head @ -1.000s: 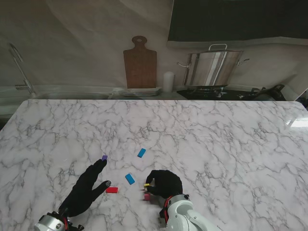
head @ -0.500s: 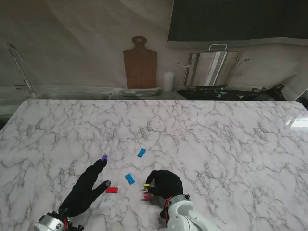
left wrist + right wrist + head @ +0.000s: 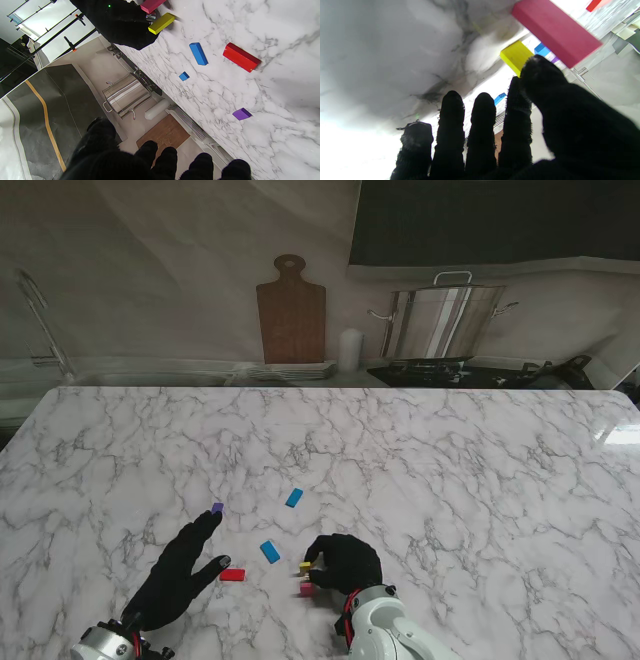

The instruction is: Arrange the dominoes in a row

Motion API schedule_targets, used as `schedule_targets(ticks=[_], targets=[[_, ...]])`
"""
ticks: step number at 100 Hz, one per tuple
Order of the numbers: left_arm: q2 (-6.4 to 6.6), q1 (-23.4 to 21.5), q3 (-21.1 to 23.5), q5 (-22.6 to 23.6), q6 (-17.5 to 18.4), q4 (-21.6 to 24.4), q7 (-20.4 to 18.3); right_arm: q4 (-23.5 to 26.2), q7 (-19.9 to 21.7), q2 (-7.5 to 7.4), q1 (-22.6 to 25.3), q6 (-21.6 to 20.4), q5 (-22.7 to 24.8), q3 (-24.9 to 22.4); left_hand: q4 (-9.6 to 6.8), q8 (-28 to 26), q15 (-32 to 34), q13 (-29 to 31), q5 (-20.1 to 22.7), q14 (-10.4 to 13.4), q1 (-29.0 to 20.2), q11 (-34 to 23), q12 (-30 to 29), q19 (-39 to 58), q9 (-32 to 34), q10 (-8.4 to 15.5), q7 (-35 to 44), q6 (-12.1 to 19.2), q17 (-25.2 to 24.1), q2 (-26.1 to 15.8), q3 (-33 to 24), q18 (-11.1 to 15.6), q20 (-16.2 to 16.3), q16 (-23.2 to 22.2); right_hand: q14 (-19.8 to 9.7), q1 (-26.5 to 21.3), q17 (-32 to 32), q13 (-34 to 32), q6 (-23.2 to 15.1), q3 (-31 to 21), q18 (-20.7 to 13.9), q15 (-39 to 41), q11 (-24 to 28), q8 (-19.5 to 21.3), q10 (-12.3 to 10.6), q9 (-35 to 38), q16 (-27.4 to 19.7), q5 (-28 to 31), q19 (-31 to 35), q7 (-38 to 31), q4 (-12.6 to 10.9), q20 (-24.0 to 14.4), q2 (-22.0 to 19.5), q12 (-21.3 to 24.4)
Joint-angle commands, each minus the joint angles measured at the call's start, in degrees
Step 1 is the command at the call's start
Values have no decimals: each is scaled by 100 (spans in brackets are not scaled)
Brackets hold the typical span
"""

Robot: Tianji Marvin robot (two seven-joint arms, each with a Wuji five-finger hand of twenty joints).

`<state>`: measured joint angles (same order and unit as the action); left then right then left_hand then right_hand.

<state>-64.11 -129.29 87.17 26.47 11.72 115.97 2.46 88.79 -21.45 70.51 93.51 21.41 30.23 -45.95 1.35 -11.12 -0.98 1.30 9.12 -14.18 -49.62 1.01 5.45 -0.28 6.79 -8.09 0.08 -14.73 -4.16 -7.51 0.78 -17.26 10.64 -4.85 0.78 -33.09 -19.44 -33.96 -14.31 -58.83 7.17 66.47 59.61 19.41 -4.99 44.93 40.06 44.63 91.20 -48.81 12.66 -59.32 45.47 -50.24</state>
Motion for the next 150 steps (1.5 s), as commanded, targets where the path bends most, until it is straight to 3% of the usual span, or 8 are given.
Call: schedule_targets(ticks=[1, 47, 61, 75, 97, 116, 129, 150], targets=[[-7, -27, -15, 10, 1, 9, -70, 19, 17, -7, 47, 32, 15, -18, -129, 107, -35, -126, -140, 165, -86, 40, -31, 18, -174, 72, -124, -14, 8, -78, 54, 121, 78, 78, -82, -107, 20, 118, 56, -187, -221, 18, -80, 113, -65, -141, 46, -178, 104, 111, -31, -146, 244, 18], [-4, -22, -26, 23, -9, 3, -76, 281, 127, -119, 253, 40, 235, -260, -130, 107, -36, -126, -141, 163, -87, 42, -33, 16, -175, 66, -124, -1, 8, -79, 52, 126, 77, 79, -111, -20, 106, 236, 187, -276, -257, -83, -205, 237, -74, -337, 13, -309, 63, 451, -222, -146, 163, 98], [-5, -52, -15, 36, -7, 28, -69, 485, 204, -191, 373, 56, 414, -448, -129, 106, -36, -126, -139, 164, -84, 42, -34, 15, -175, 64, -122, 5, 7, -80, 55, 122, 75, 79, -123, 73, 240, 261, 225, -228, -190, -463, -565, 453, -48, -397, -173, -405, -52, 707, -376, -71, -7, 383], [-8, -94, 1, 38, -7, 69, -64, 717, 310, -269, 494, 78, 632, -661, -130, 103, -36, -126, -140, 163, -82, 43, -35, 15, -175, 62, -121, 26, 8, -78, 55, 126, 73, 80, -166, 197, 479, 258, 270, -172, -33, -1115, -1073, 721, -16, -437, -514, -508, -288, 935, -642, 265, -216, 881], [-11, -146, 11, 52, 13, 103, -42, 1075, 473, -373, 717, 45, 922, -998, -131, 102, -36, -126, -141, 164, -82, 42, -36, 15, -175, 64, -122, 42, 7, -83, 52, 121, 71, 81, -158, 386, 681, 225, 237, 22, 220, -1964, -1843, 809, 88, -583, -937, -780, -830, 1225, -690, 738, -440, 1571], [-8, -147, -2, 49, 15, 99, -54, 1423, 590, -470, 1000, -136, 1256, -1341, -132, 101, -36, -126, -141, 162, -85, 41, -35, 15, -174, 65, -122, 48, 8, -88, 51, 124, 69, 83, -175, 511, 878, 176, 247, 181, 487, -2758, -2413, 652, 131, -650, -1278, -968, -1708, 1464, -715, 1171, -613, 2051], [-7, -139, -11, 47, 13, 95, -55, 1583, 644, -536, 1213, -396, 1517, -1593, -132, 97, -36, -127, -140, 161, -85, 40, -33, 16, -175, 62, -120, 48, 8, -89, 51, 124, 69, 82, -212, 654, 974, 119, 233, 399, 691, -3855, -3005, 372, 158, -764, -1777, -1237, -2546, 1779, -756, 1666, -894, 2536], [-2, -122, -46, 72, 9, 86, -56, 1757, 600, -550, 1503, -769, 1513, -1882, -132, 89, -36, -125, -141, 168, -86, 38, -27, 16, -173, 65, -117, 51, 8, -100, 53, 126, 69, 83, -208, 755, 1086, -17, 147, 634, 849, -4783, -3538, 51, 176, -904, -2180, -1535, -3309, 2010, -800, 2127, -1171, 2996]])
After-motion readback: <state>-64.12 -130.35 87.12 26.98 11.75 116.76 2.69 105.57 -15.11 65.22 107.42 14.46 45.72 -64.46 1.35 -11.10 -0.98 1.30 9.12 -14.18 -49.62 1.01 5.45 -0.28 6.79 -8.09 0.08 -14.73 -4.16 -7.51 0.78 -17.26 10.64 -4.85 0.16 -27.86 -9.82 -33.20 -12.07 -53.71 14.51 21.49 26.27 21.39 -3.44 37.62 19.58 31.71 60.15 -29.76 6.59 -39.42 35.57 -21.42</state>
